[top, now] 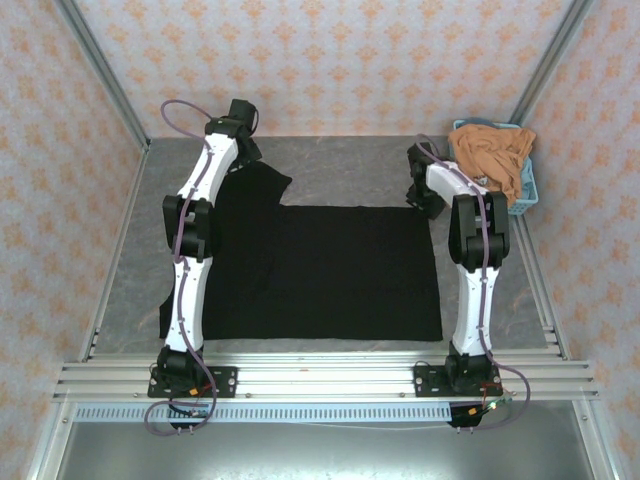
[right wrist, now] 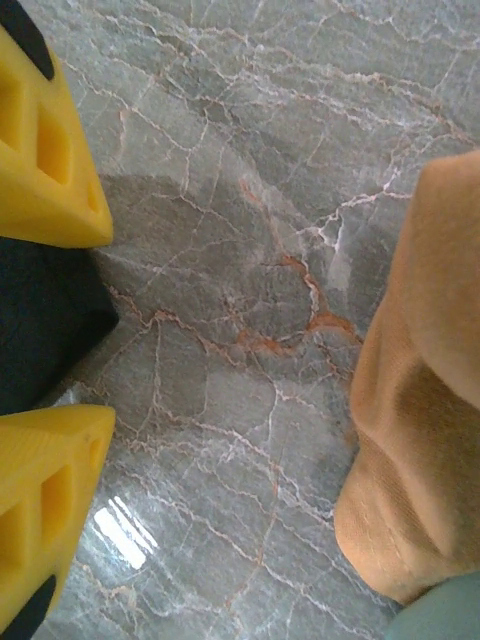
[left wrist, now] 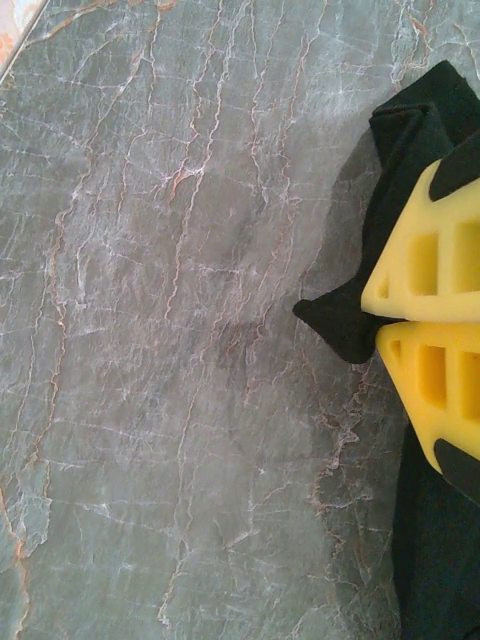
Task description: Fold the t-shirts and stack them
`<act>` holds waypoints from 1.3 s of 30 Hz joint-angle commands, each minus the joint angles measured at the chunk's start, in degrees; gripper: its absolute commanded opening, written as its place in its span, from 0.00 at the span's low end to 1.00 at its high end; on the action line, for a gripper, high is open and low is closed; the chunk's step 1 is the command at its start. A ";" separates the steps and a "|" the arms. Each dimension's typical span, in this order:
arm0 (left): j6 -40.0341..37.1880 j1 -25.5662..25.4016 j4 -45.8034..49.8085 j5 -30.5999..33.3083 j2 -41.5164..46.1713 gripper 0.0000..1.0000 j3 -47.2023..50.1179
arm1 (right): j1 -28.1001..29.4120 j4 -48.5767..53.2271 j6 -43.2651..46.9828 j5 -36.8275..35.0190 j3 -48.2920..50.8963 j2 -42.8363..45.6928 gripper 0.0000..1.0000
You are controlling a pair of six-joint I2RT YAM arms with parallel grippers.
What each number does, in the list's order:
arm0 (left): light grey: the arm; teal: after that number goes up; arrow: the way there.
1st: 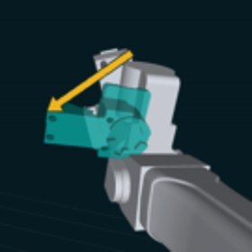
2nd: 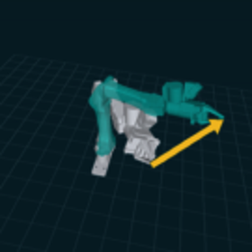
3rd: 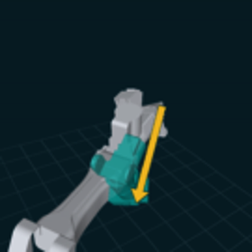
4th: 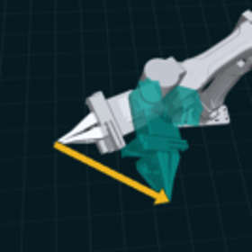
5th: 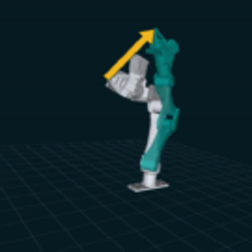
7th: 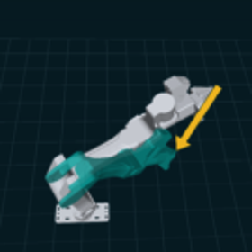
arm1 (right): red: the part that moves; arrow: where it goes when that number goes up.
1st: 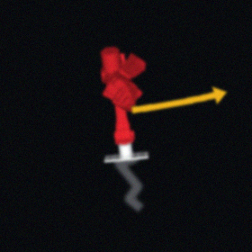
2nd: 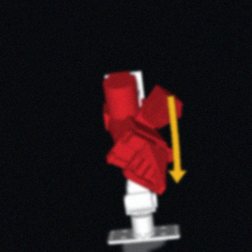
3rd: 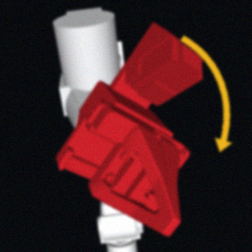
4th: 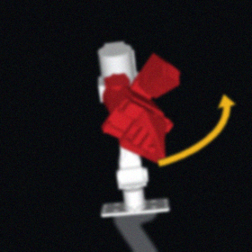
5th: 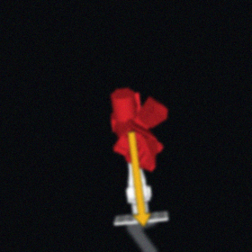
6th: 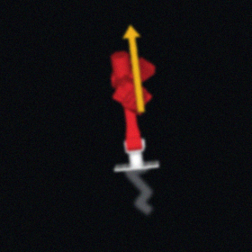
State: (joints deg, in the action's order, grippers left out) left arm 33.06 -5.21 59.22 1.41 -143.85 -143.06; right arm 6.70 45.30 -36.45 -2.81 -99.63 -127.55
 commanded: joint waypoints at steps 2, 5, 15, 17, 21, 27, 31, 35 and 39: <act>0.52 0.29 1.50 -0.27 3.22 0.00 0.38 | -0.20 1.28 -0.30 -0.29 -1.06 -2.51 0.38; 0.60 0.29 2.25 -0.11 3.96 0.00 0.58 | -0.20 1.38 0.10 -0.24 -1.01 -2.49 0.26; 1.15 0.29 1.46 2.48 13.54 0.00 11.98 | -0.20 3.21 1.26 -1.62 1.50 2.75 0.00; 1.21 0.29 0.79 3.02 16.48 0.00 15.55 | -0.21 3.28 1.67 -1.84 2.26 4.20 0.00; 1.74 0.30 -0.28 4.83 22.69 0.00 22.55 | -0.03 1.95 3.49 -1.33 4.49 7.49 0.00; 2.25 0.31 -1.02 7.14 33.53 0.00 34.86 | 1.27 2.64 5.59 -1.59 8.24 13.46 0.00; 3.10 -0.04 -1.13 8.40 42.65 0.00 44.68 | 2.07 3.16 5.00 -1.79 13.33 18.81 0.00; 4.55 -0.82 0.83 12.02 51.81 0.00 52.58 | 2.86 4.63 4.25 -2.09 18.62 24.53 0.00; 7.75 -1.76 3.72 14.51 60.75 0.00 60.76 | 3.27 7.30 2.77 -2.33 23.33 28.53 0.00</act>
State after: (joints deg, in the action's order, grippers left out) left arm 37.60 -6.15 59.18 10.96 -88.33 -86.06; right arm 9.65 48.25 -32.51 -2.83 -78.81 -102.02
